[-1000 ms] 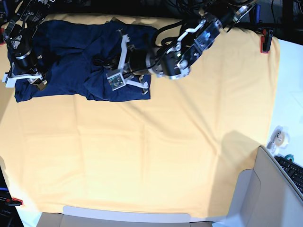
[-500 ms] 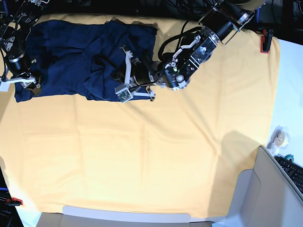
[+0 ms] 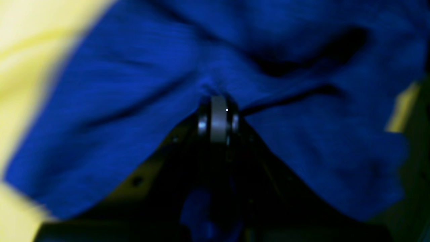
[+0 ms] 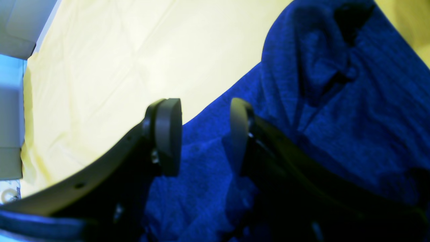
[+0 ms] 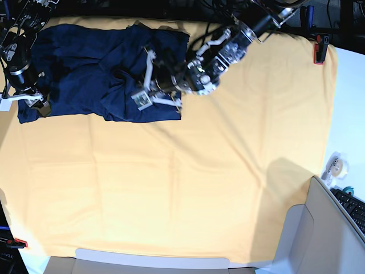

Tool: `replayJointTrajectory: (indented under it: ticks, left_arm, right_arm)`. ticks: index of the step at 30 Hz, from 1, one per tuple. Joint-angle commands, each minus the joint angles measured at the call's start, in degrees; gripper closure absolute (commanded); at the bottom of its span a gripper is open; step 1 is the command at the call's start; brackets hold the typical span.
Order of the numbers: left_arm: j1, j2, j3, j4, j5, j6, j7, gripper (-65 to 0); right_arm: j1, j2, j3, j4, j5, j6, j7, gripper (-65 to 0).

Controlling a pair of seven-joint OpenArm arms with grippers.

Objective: Fold the T-shirt properly
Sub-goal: 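Drag the held fabric inward over the shirt with the left gripper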

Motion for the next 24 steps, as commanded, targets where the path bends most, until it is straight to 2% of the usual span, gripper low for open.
replayJointTrajectory:
  ticks: [1, 8, 12, 18, 21, 22, 24]
  left_arm:
    - [-1.48, 1.55, -0.07, 0.88, 0.62, -0.12, -2.00, 0.0]
    - [-4.38, 6.56, 3.71, -4.75, 1.24, -0.21, -2.61, 0.0]
    - [-5.52, 8.76, 5.02, -6.60, 0.88, -0.29, -6.83, 0.0]
    - [-5.35, 8.76, 4.59, -2.99, 0.97, -0.29, -9.65, 0.0]
    - [-4.91, 6.82, 1.60, 0.79, 0.97, -0.21, -9.29, 0.0]
    - [-4.29, 6.47, 0.81, 1.67, 0.88, -0.21, -9.29, 0.0]
    - [-2.45, 5.24, -1.39, 3.51, 0.97, -0.21, -9.29, 0.0]
  right_arm:
    - [0.35, 0.94, 0.28, 1.21, 1.10, 0.55, 1.08, -24.0]
    - [0.35, 0.76, 0.28, 1.13, 1.10, 0.55, 1.08, -24.0]
    - [0.35, 0.67, 0.28, 0.95, 1.10, 0.55, 1.08, -24.0]
    - [0.61, 1.02, 0.28, 0.77, 1.10, 0.55, 1.08, -23.9]
    - [1.40, 2.61, 0.28, 1.13, 1.10, 0.64, 1.08, -23.9]
    - [1.58, 3.57, 0.20, 1.13, 1.10, 1.25, 1.08, -23.9]
    - [1.75, 5.95, 0.20, 1.13, 1.10, 6.70, 1.08, -24.0]
